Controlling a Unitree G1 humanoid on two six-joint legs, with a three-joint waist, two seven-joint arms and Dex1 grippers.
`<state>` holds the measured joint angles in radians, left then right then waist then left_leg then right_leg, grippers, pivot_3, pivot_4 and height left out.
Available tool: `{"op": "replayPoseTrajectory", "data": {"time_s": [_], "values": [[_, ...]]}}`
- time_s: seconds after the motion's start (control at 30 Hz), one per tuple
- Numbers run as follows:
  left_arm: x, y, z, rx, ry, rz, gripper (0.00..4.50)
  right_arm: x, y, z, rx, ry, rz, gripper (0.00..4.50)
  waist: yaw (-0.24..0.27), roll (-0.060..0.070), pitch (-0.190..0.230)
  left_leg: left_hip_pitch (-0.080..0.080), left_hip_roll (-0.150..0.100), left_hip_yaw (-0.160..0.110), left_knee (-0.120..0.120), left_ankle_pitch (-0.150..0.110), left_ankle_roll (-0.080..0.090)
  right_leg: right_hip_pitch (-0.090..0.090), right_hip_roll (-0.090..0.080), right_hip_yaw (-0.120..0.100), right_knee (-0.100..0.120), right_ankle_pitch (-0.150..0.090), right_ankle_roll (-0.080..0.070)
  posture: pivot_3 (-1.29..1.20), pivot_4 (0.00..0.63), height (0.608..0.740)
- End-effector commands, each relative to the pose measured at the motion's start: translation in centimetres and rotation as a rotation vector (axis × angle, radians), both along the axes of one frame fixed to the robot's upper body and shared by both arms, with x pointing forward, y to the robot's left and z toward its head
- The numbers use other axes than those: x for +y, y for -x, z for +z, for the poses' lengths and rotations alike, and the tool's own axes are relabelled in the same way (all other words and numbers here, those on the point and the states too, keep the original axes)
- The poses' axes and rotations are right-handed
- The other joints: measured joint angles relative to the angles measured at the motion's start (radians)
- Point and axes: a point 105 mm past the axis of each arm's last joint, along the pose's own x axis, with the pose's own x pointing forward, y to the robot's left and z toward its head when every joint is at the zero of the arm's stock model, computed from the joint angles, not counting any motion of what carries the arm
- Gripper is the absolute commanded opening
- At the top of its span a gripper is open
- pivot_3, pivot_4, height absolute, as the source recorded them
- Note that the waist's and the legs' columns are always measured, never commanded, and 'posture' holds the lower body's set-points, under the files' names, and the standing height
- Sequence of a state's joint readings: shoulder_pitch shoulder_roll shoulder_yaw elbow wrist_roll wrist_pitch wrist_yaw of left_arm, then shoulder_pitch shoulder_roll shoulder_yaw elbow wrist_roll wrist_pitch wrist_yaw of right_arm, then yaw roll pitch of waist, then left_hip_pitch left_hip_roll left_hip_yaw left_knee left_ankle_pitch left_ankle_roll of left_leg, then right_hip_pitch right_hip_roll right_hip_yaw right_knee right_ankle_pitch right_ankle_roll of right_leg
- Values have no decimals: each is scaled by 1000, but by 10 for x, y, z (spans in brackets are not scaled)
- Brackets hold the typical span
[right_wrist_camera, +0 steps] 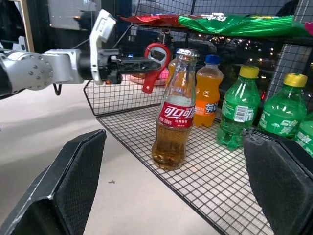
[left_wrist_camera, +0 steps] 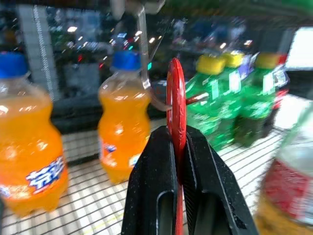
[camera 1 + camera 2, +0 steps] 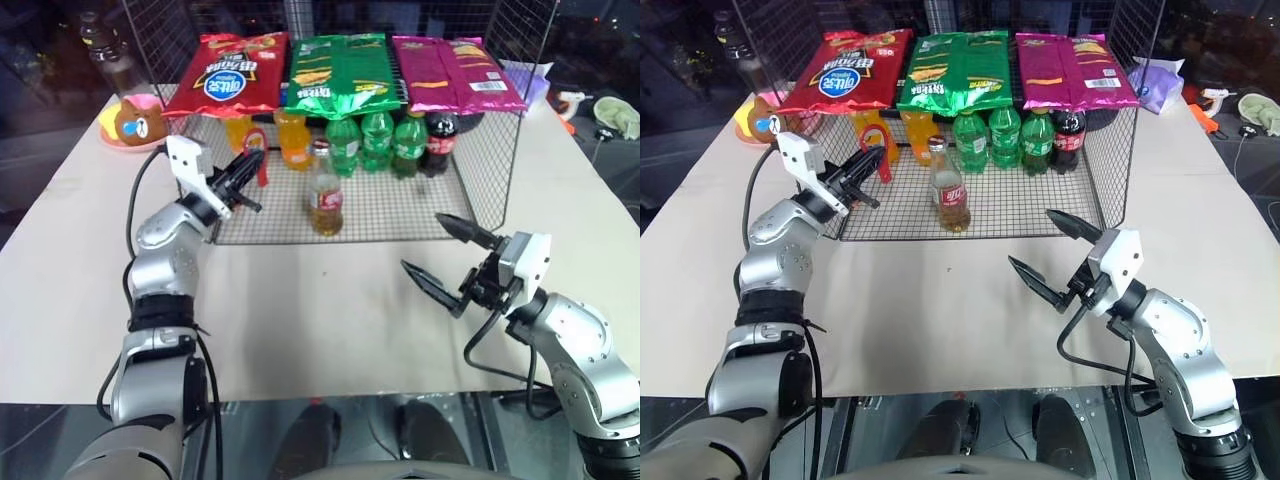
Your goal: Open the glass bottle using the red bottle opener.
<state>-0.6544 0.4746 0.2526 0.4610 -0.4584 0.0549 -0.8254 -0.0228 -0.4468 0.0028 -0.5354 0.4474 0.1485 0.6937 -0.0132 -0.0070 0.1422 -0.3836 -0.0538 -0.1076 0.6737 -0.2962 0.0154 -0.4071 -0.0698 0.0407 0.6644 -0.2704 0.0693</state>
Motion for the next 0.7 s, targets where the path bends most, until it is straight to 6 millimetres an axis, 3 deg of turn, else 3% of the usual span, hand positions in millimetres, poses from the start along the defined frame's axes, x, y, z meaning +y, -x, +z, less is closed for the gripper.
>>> {"op": "replayPoseTrajectory", "data": {"time_s": [0.03, 0.23, 0.33, 0.47, 0.7], "values": [[-1, 10, 22, -72, 69, -36, 26, 1, 3, 3, -27, -2, 6, 4500, 0, 0, 0, 0, 0, 0, 0, 0, 0, 0, 0, 0, 0, 0, 0, 0, 150, 740], [3, 16, 26, -66, 116, -41, 26, 0, 2, 2, -22, -2, 1, 4500, -6, 0, 0, 0, 0, 0, 1, 0, 0, 0, 0, 0, 1, 0, 0, 0, 150, 740], [-6, 26, 22, -48, 100, -109, 26, -1, -1, 2, -6, -9, -26, 4500, -8, 0, 0, 0, 0, 0, 1, 0, 0, 0, 0, 1, 1, 0, 0, 0, 150, 740], [-14, 52, 16, -11, 83, -192, 26, -4, 0, 1, 28, -13, -40, 4500, -8, 0, 0, 0, 1, 1, 0, 0, 0, 0, 0, 1, 1, 0, 0, 0, 150, 740], [4, 99, 15, 67, 102, -211, 26, -7, 3, -4, 124, -8, 9, 4500, -1, 0, 0, 1, 2, 1, 0, 0, 0, 0, 0, 2, 1, 0, 0, 0, 150, 740]]}}
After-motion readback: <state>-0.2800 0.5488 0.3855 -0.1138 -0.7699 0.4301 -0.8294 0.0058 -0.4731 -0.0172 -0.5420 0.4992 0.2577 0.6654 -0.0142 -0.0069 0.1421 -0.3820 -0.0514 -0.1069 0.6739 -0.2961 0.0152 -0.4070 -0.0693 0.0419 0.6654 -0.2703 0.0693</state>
